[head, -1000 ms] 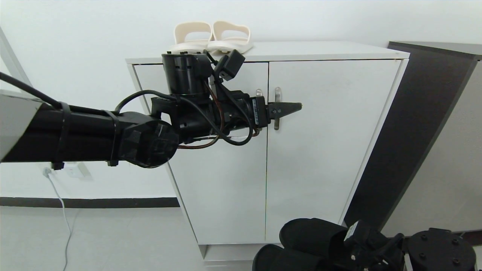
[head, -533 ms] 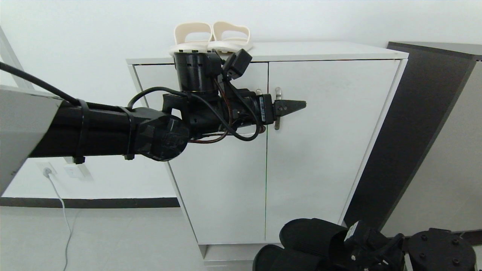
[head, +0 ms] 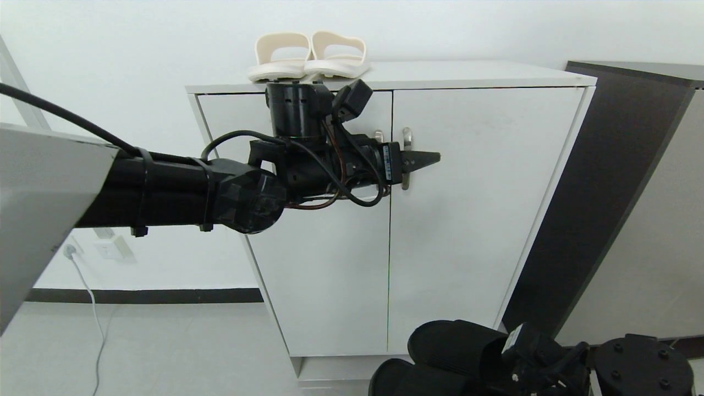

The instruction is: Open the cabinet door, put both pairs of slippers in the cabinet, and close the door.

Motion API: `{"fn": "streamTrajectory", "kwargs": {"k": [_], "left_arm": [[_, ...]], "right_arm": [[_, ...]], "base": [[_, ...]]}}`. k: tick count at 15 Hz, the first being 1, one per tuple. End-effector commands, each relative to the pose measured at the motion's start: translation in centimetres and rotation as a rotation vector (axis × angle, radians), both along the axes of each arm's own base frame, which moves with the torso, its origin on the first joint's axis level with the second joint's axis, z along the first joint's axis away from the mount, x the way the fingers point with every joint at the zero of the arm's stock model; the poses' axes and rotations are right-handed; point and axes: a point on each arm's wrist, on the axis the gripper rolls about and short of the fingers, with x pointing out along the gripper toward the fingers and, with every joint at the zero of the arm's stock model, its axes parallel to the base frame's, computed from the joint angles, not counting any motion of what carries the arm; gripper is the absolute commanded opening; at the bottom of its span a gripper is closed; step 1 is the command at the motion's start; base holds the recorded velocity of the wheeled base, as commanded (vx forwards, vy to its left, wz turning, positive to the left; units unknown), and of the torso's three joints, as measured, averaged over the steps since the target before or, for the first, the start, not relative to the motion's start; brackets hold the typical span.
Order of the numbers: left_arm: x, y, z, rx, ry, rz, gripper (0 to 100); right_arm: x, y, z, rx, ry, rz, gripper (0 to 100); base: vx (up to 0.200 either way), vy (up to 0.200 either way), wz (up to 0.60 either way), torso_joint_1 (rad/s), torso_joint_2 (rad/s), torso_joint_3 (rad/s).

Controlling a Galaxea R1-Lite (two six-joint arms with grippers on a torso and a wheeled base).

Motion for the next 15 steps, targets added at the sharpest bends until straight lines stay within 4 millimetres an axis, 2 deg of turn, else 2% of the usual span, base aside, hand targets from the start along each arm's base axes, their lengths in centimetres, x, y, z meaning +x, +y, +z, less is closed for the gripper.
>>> {"fn": "streamTrajectory", "kwargs": {"k": [1,5,11,15], "left_arm": [[-0.1,-0.2,-0.1,0.001,0.002,-0.009,0],[-0.7,0.3,-0.5,0.012,0.016,-0.007,0],[-5.9,2.2,0.0,0.003,0.004,-0.044,0],[-9.3,4.3,0.1,-0.020,-0.028,-0.053,0]], "right_arm": [[0.0,0.0,-0.1,-0.002,0.002,0.001,0],[0.0,0.0,-0.1,-0.004,0.005,0.000,0],[-1.7,-0.1,-0.5,0.041,0.045,0.137,0],[-1.9,-0.1,-0.6,0.049,0.043,0.147,0]], "base": [[0.000,0.000,0.00,0.000,0.00,0.000],[0.000,0.000,0.00,0.000,0.00,0.000],[0.000,0.000,0.00,0.000,0.00,0.000],[0.000,0.000,0.00,0.000,0.00,0.000]]}}
